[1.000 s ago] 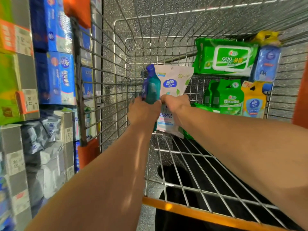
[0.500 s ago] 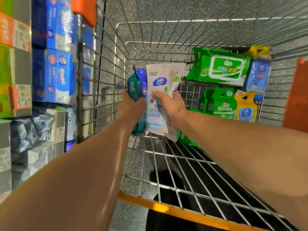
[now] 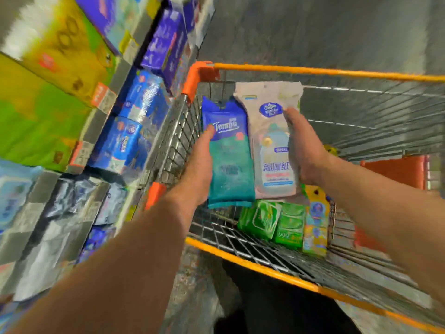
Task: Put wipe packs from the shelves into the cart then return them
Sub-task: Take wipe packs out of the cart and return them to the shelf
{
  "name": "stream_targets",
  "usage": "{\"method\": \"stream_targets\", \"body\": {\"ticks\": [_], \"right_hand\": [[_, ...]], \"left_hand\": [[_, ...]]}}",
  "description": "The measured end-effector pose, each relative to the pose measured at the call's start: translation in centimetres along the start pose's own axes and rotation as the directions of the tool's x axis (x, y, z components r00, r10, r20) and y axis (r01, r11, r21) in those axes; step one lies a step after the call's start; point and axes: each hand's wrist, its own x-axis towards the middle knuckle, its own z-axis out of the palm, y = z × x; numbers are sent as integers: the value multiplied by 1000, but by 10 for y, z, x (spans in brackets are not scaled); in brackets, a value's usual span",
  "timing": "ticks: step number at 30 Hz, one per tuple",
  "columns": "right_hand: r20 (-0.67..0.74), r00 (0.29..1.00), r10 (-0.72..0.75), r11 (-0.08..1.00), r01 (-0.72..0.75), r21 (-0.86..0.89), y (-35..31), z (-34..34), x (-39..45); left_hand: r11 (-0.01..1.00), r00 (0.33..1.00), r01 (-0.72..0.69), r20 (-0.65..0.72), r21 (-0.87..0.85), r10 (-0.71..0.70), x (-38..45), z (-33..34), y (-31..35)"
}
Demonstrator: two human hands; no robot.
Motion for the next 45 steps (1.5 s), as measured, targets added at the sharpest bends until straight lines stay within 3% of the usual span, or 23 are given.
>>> {"method": "stream_targets", "body": {"ticks": [7,12,18,21,26,32,39,45], "right_hand": [[155,983,-99,992,109,-58,-25,62,-117],[260,960,-100,973,149,-178,-17,110,-203],[433,893,-122,944,239,-228,9,171,-309],[496,855,-153,921,305,-242,22,206,-354],[635,763,-119,944,286,-167,39,272,-422],[778,607,-158,929,358,-90,62,328,-500],[870,485,-84,912,390,-129,108,382,-568],[921,390,9,899,401,-179,160,422,-618]], "left_hand": [[952,970,-213,66,-221,232,-128,-12,5],[858,922,-364,-8,-362,388,-231,-36,-11],[779,852,-522,-158,-349,500,-362,-81,-40],[718,775,-632,-257,-293,577,-424,-107,-47],[586,646,-763,-346,-274,680,-523,-138,-55],[414,442,-894,-484,-170,755,-617,-170,-74],[275,290,-955,-548,-111,785,-701,-211,-117],[251,232,-966,-646,-65,727,-760,-243,-166]]}}
